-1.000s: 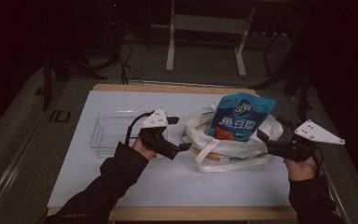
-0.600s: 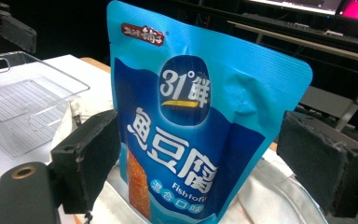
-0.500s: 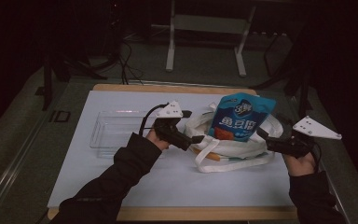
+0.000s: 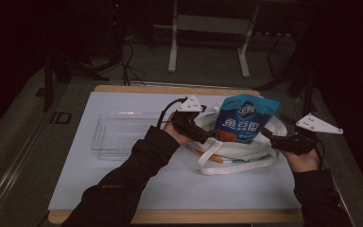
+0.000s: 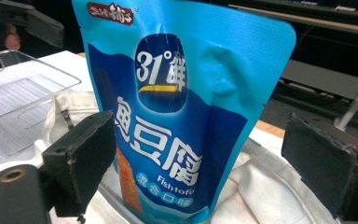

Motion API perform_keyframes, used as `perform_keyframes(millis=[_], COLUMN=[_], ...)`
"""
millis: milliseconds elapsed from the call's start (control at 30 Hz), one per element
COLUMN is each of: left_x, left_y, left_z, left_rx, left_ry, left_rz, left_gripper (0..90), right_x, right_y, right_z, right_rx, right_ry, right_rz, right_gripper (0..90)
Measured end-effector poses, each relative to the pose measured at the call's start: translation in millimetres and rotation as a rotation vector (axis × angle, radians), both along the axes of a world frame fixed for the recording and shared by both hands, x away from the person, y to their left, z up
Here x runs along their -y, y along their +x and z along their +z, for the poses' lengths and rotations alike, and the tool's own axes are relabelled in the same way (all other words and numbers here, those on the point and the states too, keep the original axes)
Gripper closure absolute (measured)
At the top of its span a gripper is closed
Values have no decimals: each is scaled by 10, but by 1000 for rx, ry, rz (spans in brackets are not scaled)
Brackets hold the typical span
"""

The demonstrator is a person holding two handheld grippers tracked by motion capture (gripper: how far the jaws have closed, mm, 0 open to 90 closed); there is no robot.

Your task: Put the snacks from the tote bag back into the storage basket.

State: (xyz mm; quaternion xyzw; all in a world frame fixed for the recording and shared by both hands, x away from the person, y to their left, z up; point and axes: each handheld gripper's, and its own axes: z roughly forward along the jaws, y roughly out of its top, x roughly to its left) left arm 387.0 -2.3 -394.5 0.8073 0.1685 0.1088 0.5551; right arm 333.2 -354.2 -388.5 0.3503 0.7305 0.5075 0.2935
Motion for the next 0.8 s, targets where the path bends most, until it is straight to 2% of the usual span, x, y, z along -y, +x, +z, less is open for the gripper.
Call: perform_keyframes(millis=[167, 200, 300, 367, 400, 500, 533, 600, 667, 700, 800], left_x=[75, 101, 158, 194, 212, 249, 273, 286, 309, 335, 377], left_y=[69, 80, 116, 136, 149, 188, 224, 240, 260, 277, 291], left_z=[-13, -18, -38, -55, -67, -90, -104, -117, -137, -163, -191], left_rx=[1, 9, 13, 17, 27, 23, 8, 5, -2, -11, -17], left_ry=[-7, 2, 5, 14, 32, 36, 34, 35, 49, 53, 61], left_rz=[1, 7, 13, 26, 42, 48, 46, 50, 58, 54, 57], left_gripper=[13, 23, 32, 72, 112, 154, 164, 228, 232, 305, 339], right_x=[26, 36, 45, 53, 53, 55, 49, 35, 26, -1, -30], right_y=[70, 102, 131, 183, 183, 259, 283, 322, 336, 373, 405], right_z=[-45, -63, -76, -96, -96, -132, -147, -169, -179, -202, -227], right_rx=[-29, -40, -47, -58, -58, -81, -86, -99, -101, -113, -122], right_ry=[-3, -8, -3, -2, -2, 6, 7, 5, 1, -5, 7], right_rz=[4, 1, 3, -2, -2, 6, 7, 13, 16, 22, 36], right_gripper=[101, 126, 127, 132, 132, 136, 136, 141, 146, 152, 182])
